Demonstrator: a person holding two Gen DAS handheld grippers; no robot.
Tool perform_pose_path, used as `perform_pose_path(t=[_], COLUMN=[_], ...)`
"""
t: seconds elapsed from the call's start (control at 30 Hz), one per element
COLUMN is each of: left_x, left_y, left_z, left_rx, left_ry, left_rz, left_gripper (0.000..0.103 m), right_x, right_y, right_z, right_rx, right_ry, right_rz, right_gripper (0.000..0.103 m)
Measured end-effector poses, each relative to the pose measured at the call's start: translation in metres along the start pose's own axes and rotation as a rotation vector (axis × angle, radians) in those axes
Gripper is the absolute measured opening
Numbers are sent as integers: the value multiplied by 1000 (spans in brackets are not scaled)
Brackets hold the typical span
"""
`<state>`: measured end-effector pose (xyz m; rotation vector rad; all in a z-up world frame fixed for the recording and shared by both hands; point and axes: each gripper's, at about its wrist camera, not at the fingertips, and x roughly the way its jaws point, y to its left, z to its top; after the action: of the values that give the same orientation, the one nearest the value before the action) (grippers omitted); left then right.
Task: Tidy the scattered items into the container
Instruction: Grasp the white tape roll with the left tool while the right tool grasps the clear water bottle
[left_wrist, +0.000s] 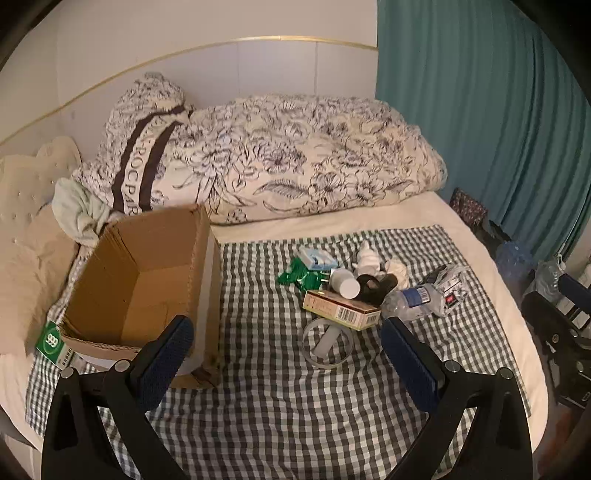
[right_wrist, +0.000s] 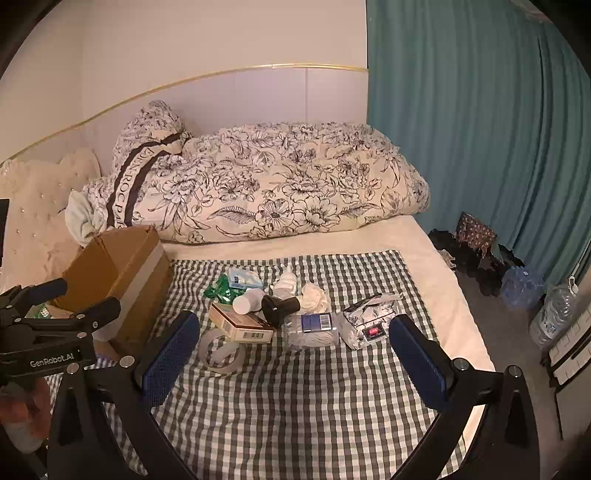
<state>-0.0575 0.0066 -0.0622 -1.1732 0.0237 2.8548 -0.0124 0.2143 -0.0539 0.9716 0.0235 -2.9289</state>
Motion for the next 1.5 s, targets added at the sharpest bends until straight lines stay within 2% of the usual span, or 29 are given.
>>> perform_pose_path(t=[0.27, 0.4, 0.5, 0.67, 0.87, 1.03, 1.27, 1.37, 1.47, 1.5], left_x=[47, 70, 90, 114, 139, 166, 202, 212, 221, 224], left_y=[-4, -4, -2, -5, -19, -28, -18, -11, -10, -10], left_z=[1, 2, -1, -12, -32, -49, -59, -58, -59, -60], left_rx=[11, 32, 40, 70, 126, 162, 86, 41, 38, 40], left_ry=[74, 88, 108, 109, 154, 206, 231, 243, 246, 253], left_rz=[-45, -41, -79, -95, -169, -151, -103, -119, -97, -92], left_gripper=[103, 103, 103, 103, 103, 103, 103, 99, 90, 84], right_x=[36, 58, 72, 97, 121, 135, 151, 161, 171, 175], right_y=[-10, -18, -24, -30, -34, -43, -57, -66, -72, -73], right_z=[-8, -11, -16, -28, -44, -56, -67, -71, -71, -71], right_rx=[12, 21, 26, 23, 31, 45, 64, 86, 101, 104], right_ry=[35, 62, 79, 109, 150, 182, 211, 217, 211, 212], right_rz=[-1, -8, -10, -22, -6, -16, -25, -31, -22, -14], right_gripper=[103, 103, 103, 103, 103, 103, 103, 103, 103, 103])
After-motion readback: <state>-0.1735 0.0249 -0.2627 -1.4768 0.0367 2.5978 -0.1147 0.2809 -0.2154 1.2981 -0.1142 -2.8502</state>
